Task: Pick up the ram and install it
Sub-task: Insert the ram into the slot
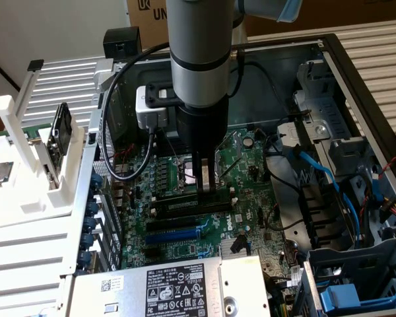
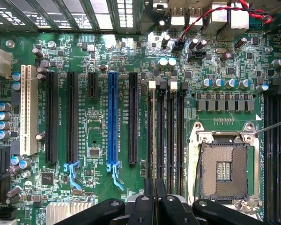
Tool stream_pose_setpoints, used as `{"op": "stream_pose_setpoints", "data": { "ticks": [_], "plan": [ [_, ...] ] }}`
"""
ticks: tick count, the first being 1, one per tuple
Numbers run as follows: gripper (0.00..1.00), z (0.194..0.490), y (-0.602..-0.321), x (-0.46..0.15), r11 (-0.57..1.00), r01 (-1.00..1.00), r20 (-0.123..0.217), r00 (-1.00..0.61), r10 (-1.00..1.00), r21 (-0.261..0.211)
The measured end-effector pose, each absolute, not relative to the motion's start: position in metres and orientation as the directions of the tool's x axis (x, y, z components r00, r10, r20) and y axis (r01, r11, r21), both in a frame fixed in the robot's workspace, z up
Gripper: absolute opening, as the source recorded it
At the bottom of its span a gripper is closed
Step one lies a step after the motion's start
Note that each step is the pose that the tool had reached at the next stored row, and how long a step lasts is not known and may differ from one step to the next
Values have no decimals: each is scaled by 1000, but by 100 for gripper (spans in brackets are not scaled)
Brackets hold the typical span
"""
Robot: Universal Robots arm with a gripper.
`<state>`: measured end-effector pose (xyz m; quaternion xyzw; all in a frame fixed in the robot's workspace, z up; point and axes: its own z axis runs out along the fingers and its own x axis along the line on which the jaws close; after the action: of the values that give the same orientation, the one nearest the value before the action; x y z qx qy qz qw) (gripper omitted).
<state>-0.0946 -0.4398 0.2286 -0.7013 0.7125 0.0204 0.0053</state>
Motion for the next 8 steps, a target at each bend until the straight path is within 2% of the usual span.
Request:
{"op": "stream_pose_setpoints", "data": {
  "ticks": [8],
  "plan": [
    [12, 229, -440, -95, 13, -1000, -36, -14, -999, 20]
  ]
}}
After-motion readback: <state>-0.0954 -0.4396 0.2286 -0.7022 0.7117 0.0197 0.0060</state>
